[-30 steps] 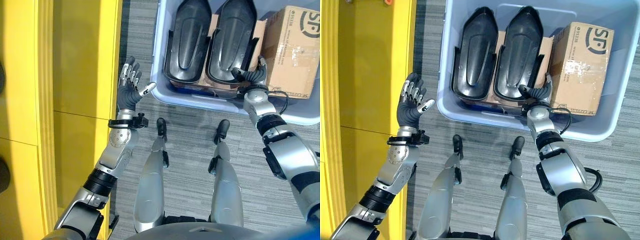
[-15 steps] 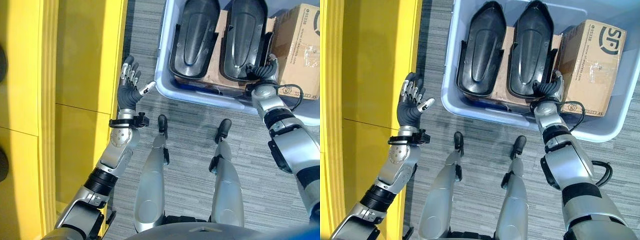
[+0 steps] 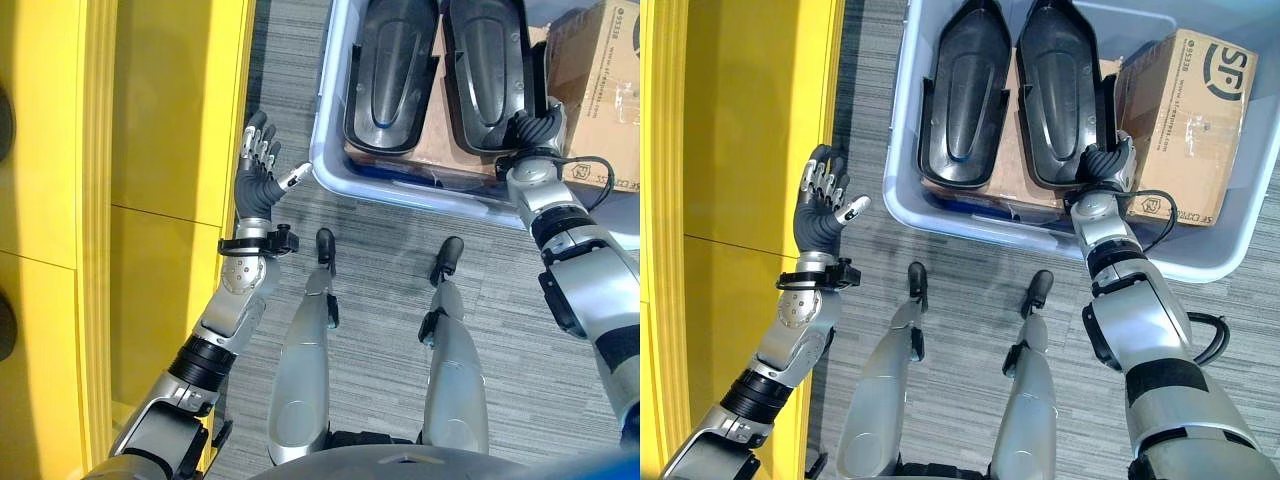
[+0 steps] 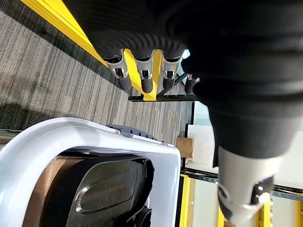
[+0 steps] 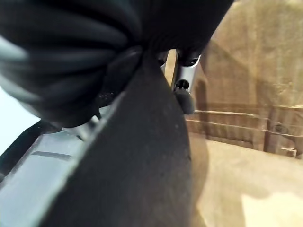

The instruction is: Move parts from the plastic box to the shelf.

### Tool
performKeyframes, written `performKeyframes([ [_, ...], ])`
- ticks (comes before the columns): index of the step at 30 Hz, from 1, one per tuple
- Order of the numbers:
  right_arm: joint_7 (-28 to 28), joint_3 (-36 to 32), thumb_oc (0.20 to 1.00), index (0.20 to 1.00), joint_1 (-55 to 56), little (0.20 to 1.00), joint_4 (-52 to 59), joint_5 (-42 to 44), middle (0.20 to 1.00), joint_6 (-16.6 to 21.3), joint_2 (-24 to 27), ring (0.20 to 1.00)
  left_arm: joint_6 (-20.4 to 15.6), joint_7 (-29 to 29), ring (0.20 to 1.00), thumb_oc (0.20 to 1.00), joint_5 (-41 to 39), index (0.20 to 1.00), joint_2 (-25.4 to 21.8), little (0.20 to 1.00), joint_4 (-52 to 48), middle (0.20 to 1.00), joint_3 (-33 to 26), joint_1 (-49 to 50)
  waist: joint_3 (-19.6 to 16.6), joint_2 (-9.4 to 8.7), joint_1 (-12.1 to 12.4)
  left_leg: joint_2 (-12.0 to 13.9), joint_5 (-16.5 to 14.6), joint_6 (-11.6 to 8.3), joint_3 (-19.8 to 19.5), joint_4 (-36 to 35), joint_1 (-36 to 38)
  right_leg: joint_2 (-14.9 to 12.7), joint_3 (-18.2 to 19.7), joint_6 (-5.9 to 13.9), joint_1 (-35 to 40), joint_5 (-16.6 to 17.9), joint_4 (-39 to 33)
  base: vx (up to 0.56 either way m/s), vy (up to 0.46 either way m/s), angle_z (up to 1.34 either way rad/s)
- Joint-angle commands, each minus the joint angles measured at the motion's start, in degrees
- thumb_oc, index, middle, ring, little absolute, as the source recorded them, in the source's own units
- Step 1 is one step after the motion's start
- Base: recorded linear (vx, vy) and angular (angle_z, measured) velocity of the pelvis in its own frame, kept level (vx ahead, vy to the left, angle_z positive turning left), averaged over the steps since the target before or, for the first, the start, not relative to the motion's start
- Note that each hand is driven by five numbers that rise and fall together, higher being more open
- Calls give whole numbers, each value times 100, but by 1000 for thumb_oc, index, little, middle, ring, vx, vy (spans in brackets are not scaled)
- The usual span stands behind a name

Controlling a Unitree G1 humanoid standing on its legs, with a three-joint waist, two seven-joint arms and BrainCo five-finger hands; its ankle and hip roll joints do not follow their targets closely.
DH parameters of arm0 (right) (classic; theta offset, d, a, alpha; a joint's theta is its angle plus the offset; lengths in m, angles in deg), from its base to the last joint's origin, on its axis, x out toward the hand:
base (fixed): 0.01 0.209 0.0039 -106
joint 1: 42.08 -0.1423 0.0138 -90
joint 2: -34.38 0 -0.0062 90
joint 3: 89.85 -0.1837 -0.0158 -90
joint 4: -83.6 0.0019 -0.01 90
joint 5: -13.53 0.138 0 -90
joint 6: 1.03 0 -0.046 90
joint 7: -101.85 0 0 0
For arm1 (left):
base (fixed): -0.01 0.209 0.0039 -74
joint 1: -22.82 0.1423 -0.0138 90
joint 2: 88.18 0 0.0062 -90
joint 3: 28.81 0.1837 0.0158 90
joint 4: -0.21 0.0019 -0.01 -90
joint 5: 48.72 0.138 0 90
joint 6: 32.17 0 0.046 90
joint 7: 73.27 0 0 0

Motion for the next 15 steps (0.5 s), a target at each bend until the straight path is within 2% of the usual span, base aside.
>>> performKeyframes([
  [1, 299, 165, 200, 200, 8, 200, -103, 98, 200, 31, -353, 200, -421, -3, 1000, 1000, 80, 1000, -396, 1000, -548, 1000, -67, 61, 156, -172, 198, 56, -179, 46, -355, 60, 1, -400, 245, 388, 598, -442, 618, 0, 0, 0],
  [15, 293, -404, 200, 200, 501, 200, 569, 1037, 200, 407, -148, 200, -395, -113, 1000, 1000, -44, 1000, -478, 1000, -533, 1000, -212, 295, 79, -292, 69, 94, -112, 38, -350, -80, 236, -341, 345, 361, 665, -468, 644, -5, 0, -2],
])
